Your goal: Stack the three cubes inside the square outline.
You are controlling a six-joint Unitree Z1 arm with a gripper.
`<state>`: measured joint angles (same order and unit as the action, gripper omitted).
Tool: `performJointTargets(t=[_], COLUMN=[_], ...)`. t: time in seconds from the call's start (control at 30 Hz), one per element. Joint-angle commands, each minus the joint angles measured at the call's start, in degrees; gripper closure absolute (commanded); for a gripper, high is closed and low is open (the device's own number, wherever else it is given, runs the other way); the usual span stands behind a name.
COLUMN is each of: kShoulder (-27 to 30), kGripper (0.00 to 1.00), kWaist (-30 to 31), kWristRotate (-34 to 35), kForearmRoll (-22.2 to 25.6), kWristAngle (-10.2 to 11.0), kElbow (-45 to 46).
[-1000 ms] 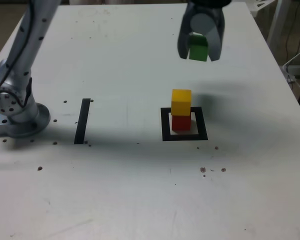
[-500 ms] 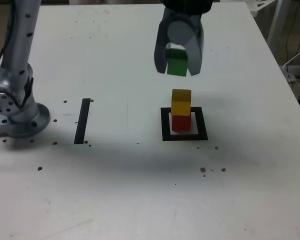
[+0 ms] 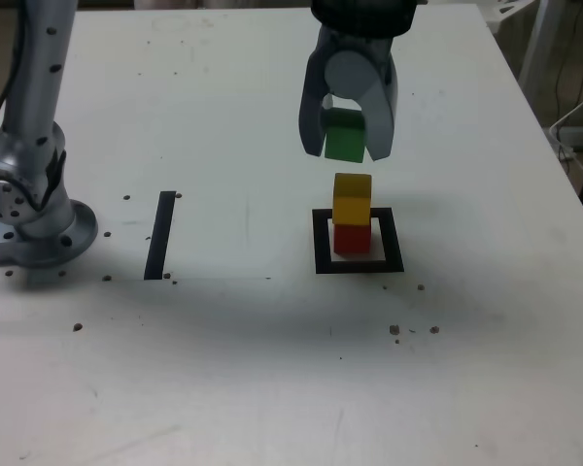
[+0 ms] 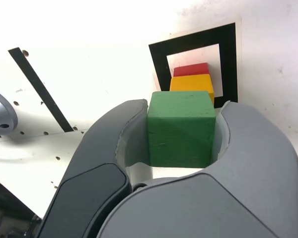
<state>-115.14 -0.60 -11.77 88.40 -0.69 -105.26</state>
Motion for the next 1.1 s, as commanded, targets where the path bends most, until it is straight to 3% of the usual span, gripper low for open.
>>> performJointTargets(t=[0.0, 0.4, 0.77, 0.87, 1.07], kShoulder=[-0.1, -0.7, -0.74, -0.77, -0.75], kGripper=[0.7, 0.7, 0.7, 0.62, 0.31], kWaist=[0.22, 1.31, 1.74, 1.74, 1.74], kWristRotate=[0.08, 0.82, 1.26, 1.29, 1.18], kForearmRoll=[-0.16, -4.68, -5.97, -6.63, -7.93], kWristAngle=[-0.35, -1.83, -2.04, -2.11, -2.76], kElbow=[0.32, 3.83, 4.96, 5.58, 6.91])
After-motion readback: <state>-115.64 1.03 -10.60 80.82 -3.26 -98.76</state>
